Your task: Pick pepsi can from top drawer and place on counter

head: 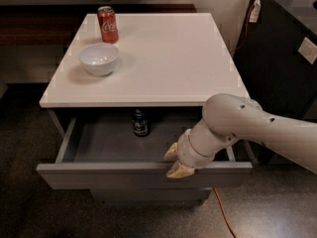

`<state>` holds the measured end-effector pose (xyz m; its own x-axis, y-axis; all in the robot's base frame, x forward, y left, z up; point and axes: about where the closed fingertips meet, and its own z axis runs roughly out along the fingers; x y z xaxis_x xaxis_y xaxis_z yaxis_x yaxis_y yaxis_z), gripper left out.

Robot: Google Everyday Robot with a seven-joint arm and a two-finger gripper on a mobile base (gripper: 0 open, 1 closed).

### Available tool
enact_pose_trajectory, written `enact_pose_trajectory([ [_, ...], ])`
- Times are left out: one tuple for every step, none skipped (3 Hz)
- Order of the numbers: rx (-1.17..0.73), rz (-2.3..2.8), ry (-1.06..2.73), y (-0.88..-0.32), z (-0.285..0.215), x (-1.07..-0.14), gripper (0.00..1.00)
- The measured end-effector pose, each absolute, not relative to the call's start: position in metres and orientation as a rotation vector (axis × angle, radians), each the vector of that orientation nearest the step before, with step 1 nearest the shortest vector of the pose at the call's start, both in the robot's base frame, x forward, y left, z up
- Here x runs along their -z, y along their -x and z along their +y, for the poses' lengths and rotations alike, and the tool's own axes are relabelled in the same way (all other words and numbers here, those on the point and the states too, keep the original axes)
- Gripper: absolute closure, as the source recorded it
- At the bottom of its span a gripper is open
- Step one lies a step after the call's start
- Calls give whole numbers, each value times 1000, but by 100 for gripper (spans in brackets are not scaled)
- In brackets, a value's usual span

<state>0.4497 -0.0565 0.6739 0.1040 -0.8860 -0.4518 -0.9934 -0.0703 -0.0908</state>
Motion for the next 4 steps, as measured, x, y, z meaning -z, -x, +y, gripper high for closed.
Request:
enact_pose_trajectory([
  [-394, 1838, 2017, -450, -56, -674, 100],
  [-429, 1815, 2051, -428, -53, -675, 100],
  [-438, 1811, 2057, -422, -52, -675, 100],
  [-478, 1795, 2086, -397, -48, -673, 100],
])
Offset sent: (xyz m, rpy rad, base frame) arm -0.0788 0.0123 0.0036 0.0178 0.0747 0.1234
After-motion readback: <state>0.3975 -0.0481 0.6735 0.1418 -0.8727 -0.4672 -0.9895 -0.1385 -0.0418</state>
